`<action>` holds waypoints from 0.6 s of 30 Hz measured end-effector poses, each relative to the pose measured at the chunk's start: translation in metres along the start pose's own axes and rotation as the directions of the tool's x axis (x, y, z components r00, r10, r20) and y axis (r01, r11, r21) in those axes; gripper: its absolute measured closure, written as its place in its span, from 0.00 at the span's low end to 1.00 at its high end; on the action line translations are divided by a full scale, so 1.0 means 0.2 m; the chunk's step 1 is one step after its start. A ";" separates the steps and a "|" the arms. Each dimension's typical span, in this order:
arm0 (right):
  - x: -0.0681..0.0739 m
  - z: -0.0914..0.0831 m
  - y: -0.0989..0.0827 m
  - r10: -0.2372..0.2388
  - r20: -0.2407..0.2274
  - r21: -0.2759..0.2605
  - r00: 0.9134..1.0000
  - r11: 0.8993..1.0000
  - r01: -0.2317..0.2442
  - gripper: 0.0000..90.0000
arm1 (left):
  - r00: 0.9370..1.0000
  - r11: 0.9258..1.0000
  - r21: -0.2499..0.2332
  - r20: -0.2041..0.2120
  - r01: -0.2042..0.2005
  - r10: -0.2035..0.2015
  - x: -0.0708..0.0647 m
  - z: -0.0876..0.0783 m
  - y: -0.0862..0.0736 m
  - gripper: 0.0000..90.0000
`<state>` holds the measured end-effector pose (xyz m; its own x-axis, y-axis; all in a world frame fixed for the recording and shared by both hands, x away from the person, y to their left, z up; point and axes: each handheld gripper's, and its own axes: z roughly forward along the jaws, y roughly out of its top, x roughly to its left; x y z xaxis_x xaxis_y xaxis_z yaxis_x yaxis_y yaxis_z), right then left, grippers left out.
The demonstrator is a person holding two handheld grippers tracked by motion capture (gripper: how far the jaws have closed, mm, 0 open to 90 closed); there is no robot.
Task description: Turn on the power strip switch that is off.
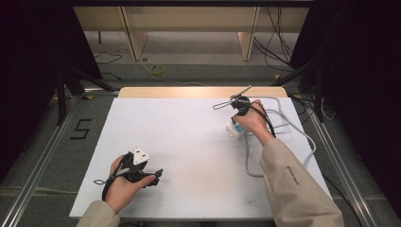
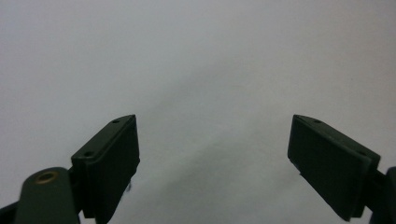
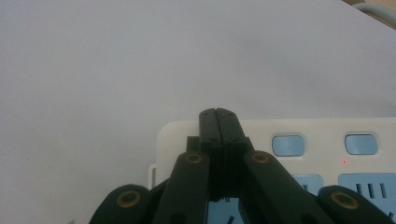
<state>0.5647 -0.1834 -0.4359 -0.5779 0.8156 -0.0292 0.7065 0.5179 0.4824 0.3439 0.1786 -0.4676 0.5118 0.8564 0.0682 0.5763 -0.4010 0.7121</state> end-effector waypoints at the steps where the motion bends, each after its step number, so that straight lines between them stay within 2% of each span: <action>1: 0.00 0.00 0.00 -0.001 0.000 0.001 1.000 1.000 0.001 1.00 | 1.000 1.000 0.000 0.000 0.000 0.000 0.00 0.00 0.00 0.18; 10: 0.01 0.00 0.00 0.007 0.015 0.009 1.000 1.000 -0.008 1.00 | 1.000 1.000 -0.003 0.000 -0.001 0.001 0.00 0.00 0.00 0.18; 18: 0.00 0.01 0.00 0.021 0.004 0.013 1.000 1.000 -0.021 1.00 | 1.000 1.000 -0.001 -0.001 0.000 0.000 0.00 0.00 0.00 0.18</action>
<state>0.5647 -0.1827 -0.4372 -0.5613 0.8273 -0.0225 0.7236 0.5038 0.4718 0.3434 0.1782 -0.4672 0.5114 0.8566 0.0689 0.5753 -0.4009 0.7129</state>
